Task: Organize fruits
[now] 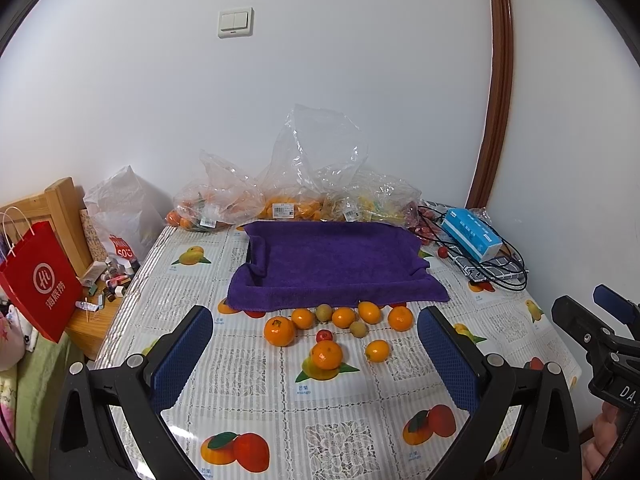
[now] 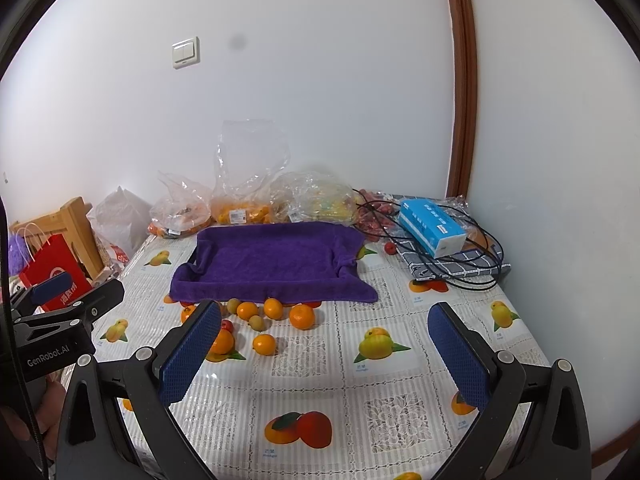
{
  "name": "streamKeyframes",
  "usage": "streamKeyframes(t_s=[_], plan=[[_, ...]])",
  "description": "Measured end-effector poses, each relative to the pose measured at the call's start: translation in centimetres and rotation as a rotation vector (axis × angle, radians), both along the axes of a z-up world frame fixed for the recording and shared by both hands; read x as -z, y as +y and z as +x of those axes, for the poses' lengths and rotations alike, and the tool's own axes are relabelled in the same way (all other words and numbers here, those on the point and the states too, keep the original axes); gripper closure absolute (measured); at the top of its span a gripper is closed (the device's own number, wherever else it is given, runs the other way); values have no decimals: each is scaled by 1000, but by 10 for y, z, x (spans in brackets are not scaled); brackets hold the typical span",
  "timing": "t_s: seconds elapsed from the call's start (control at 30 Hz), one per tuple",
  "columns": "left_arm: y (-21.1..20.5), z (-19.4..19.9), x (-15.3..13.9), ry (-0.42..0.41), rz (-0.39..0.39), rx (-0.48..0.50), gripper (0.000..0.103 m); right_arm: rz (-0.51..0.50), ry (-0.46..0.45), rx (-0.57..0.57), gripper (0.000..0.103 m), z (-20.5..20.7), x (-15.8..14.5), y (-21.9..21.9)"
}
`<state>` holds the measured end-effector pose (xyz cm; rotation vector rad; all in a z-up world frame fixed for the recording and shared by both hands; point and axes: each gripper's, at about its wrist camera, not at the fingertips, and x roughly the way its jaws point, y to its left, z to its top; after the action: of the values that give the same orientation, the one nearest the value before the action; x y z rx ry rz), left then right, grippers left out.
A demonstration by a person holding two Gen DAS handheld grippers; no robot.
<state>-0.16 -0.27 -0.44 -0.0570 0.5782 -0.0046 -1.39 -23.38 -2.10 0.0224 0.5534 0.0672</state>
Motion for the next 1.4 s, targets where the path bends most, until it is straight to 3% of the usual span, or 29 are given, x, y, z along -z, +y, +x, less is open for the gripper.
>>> streamKeyframes(t_s=[1.4], plan=[[0, 0, 0, 1, 0, 1, 0, 0, 0, -3, 1, -2, 3, 4]])
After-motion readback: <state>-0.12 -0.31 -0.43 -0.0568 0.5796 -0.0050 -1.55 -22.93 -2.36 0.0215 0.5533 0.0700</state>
